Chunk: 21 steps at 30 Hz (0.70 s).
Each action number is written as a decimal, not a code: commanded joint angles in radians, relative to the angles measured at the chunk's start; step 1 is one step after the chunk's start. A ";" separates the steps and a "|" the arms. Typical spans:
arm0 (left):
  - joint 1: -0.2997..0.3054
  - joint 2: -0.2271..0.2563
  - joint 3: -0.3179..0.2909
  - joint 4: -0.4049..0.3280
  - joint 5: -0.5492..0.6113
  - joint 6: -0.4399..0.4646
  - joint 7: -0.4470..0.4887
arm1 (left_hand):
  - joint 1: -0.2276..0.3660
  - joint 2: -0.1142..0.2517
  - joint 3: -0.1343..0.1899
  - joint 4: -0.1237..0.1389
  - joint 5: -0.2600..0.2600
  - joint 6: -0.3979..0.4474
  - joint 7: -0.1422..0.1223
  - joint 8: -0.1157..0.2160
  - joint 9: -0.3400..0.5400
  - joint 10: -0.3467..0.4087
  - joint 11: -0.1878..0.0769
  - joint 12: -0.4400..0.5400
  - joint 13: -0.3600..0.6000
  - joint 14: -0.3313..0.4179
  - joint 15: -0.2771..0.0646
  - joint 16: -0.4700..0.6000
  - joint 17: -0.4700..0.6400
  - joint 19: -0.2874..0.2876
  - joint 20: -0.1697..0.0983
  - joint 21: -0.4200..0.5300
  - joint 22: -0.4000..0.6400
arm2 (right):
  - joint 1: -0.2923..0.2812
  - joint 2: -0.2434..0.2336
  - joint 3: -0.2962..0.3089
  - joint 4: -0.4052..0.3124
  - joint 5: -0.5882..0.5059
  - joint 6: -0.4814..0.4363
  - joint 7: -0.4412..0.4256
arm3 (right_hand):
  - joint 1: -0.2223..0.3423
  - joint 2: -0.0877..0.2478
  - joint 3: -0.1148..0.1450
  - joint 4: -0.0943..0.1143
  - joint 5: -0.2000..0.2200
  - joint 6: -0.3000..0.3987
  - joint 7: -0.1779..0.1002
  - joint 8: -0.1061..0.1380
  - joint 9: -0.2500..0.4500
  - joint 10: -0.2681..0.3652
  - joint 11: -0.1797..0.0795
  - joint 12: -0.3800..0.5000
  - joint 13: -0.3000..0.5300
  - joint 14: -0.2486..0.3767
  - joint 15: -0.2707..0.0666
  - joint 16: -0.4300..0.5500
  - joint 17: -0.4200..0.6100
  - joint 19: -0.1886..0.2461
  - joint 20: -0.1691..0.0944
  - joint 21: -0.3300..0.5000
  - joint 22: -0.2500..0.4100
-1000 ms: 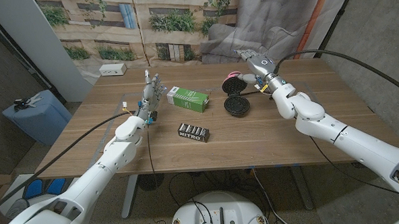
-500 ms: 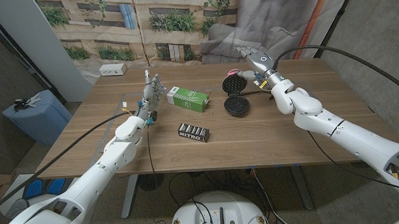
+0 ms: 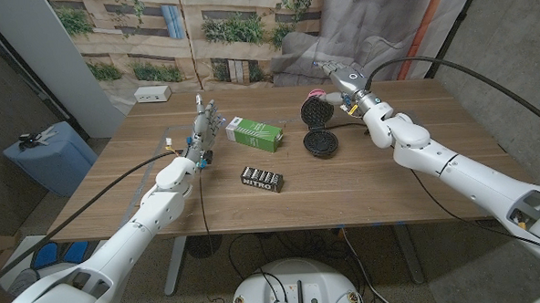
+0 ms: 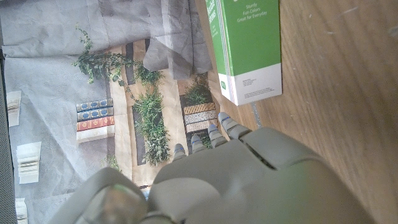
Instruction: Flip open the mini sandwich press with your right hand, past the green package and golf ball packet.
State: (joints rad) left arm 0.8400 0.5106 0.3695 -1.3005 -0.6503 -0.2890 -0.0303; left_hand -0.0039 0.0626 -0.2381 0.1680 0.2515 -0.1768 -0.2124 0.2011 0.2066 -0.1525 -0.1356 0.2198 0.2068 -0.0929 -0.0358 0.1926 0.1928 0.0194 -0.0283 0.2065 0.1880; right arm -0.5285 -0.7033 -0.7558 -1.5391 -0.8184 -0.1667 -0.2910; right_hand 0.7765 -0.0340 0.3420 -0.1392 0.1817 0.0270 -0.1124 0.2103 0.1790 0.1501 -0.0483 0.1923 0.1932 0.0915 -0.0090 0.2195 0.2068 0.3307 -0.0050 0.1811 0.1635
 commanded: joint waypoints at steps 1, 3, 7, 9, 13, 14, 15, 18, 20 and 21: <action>0.000 0.000 0.000 0.000 0.000 0.000 0.000 | 0.000 0.052 -0.008 0.001 0.005 -0.034 -0.008 0.005 0.005 -0.005 0.000 0.007 0.002 -0.008 -0.037 0.003 0.003 0.003 -0.004 0.006 0.003 | 0.060 0.031 -0.033 0.082 0.015 0.023 -0.022 | -0.005 -0.002 -0.002 0.004 0.004 0.010 -0.005 -0.002 0.003 -0.007 0.002 -0.002 0.001 0.001 0.006 -0.001 0.005 -0.002 0.001 0.001 0.002; 0.000 0.000 0.000 0.000 0.000 0.000 0.000 | 0.000 0.052 -0.008 0.001 0.005 -0.034 -0.008 0.005 0.005 -0.006 -0.001 0.007 0.002 -0.008 -0.036 0.003 0.003 0.002 -0.003 0.006 0.003 | 0.064 0.033 -0.035 0.088 0.020 0.025 -0.022 | -0.007 -0.002 -0.002 0.005 0.004 0.012 -0.004 -0.002 0.003 -0.007 0.002 -0.002 0.001 0.002 0.007 -0.001 0.005 -0.002 0.001 0.001 0.002; 0.000 0.000 0.000 0.000 0.000 0.000 0.000 | 0.000 0.052 -0.008 0.001 0.005 -0.034 -0.008 0.005 0.005 -0.004 -0.002 0.007 0.002 -0.008 -0.037 0.003 0.003 0.003 -0.003 0.006 0.003 | 0.066 0.032 -0.038 0.090 0.028 0.026 -0.027 | -0.011 -0.001 -0.004 0.006 0.004 0.012 -0.003 -0.002 0.003 -0.006 0.003 -0.001 0.001 0.002 0.006 0.000 0.005 -0.004 0.001 0.001 0.002; 0.000 0.000 0.000 0.000 0.000 0.000 0.000 | 0.000 0.052 -0.008 0.001 0.005 -0.035 -0.008 0.005 0.005 -0.005 0.000 0.007 0.002 -0.008 -0.037 0.003 0.003 0.003 -0.003 0.006 0.003 | 0.062 0.030 -0.035 0.085 0.036 0.025 -0.032 | -0.013 -0.001 -0.005 0.007 0.003 0.013 -0.004 -0.002 0.003 -0.006 0.003 -0.001 0.001 0.001 0.006 -0.001 0.005 -0.005 0.002 0.000 0.002; 0.000 0.000 0.000 0.000 0.000 0.000 0.000 | 0.000 0.052 -0.008 0.001 0.005 -0.034 -0.008 0.005 0.005 -0.005 -0.001 0.007 0.002 -0.007 -0.037 0.003 0.003 0.003 -0.004 0.006 0.003 | 0.042 0.020 -0.019 0.063 0.066 0.029 -0.042 | -0.019 0.000 -0.006 0.009 0.003 0.014 -0.004 -0.003 0.003 -0.006 0.003 -0.001 0.001 0.000 0.006 -0.001 0.006 -0.006 0.001 0.000 0.002; 0.000 0.000 0.000 0.000 0.000 0.000 0.000 | 0.000 0.052 -0.008 0.001 0.005 -0.034 -0.008 0.005 0.005 -0.005 0.000 0.007 0.002 -0.008 -0.037 0.003 0.003 0.003 -0.004 0.006 0.003 | 0.035 0.016 -0.014 0.057 0.075 0.033 -0.047 | -0.020 0.001 -0.007 0.009 0.003 0.014 -0.004 -0.003 0.003 -0.006 0.003 -0.001 0.001 0.000 0.006 -0.001 0.006 -0.006 0.001 0.000 0.002; 0.000 0.000 0.000 0.000 0.000 0.000 0.000 | 0.000 0.052 -0.008 0.001 0.005 -0.034 -0.008 0.005 0.005 -0.005 0.000 0.007 0.002 -0.007 -0.037 0.003 0.003 0.003 -0.004 0.006 0.003 | 0.026 0.015 -0.007 0.049 0.083 0.032 -0.056 | -0.022 0.001 -0.007 0.010 0.003 0.014 -0.005 -0.003 0.003 -0.006 0.003 -0.001 0.001 0.000 0.005 -0.001 0.006 -0.007 0.001 0.000 0.002; 0.000 0.000 0.000 0.000 0.000 0.000 0.000 | 0.000 0.052 -0.008 0.001 0.005 -0.035 -0.008 0.005 0.005 -0.006 -0.002 0.006 0.002 -0.007 -0.037 0.003 0.003 0.003 -0.003 0.006 0.003 | -0.002 0.003 0.017 0.020 0.118 0.031 -0.063 | -0.027 0.003 -0.008 0.012 0.003 0.015 -0.005 -0.003 0.003 -0.006 0.002 -0.001 0.001 0.000 0.004 0.000 0.006 -0.007 0.001 0.001 0.002; 0.000 0.000 0.000 0.000 0.000 0.000 0.000 | 0.000 0.052 -0.008 0.001 0.005 -0.033 -0.008 0.005 0.005 -0.007 -0.002 0.006 0.002 -0.007 -0.037 0.003 0.003 0.003 -0.003 0.006 0.003 | -0.024 -0.003 0.037 0.005 0.144 0.036 -0.080 | -0.032 0.004 -0.009 0.015 0.003 0.014 -0.004 -0.004 0.003 -0.006 0.002 -0.001 0.001 -0.001 0.005 0.000 0.007 -0.008 0.001 0.000 0.002; 0.000 0.000 0.000 0.000 0.000 0.000 0.000 | 0.000 0.052 -0.008 0.001 0.005 -0.033 -0.008 0.006 0.005 -0.007 -0.003 0.006 0.002 -0.007 -0.037 0.003 0.003 0.003 -0.004 0.006 0.003 | -0.032 -0.008 0.044 -0.004 0.155 0.038 -0.079 | -0.034 0.005 -0.010 0.016 0.003 0.014 -0.003 -0.004 0.003 -0.006 0.002 -0.001 0.001 -0.001 0.006 0.000 0.007 -0.009 0.001 0.000 0.002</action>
State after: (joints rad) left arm 0.8397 0.5106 0.3695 -1.3005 -0.6504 -0.2891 -0.0301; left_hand -0.0040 0.0626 -0.2381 0.1680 0.2515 -0.1768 -0.2124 0.2011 0.2066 -0.1525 -0.1356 0.2198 0.2068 -0.0929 -0.0359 0.1926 0.1928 0.0195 -0.0283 0.2065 0.1880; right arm -0.4932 -0.6842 -0.7715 -1.4835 -0.7568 -0.1414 -0.3321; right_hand 0.7501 -0.0314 0.3309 -0.1281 0.1818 0.0377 -0.1124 0.2103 0.1790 0.1447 -0.0429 0.1924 0.1931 0.0915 -0.0090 0.2195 0.2121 0.3270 -0.0013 0.1812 0.1635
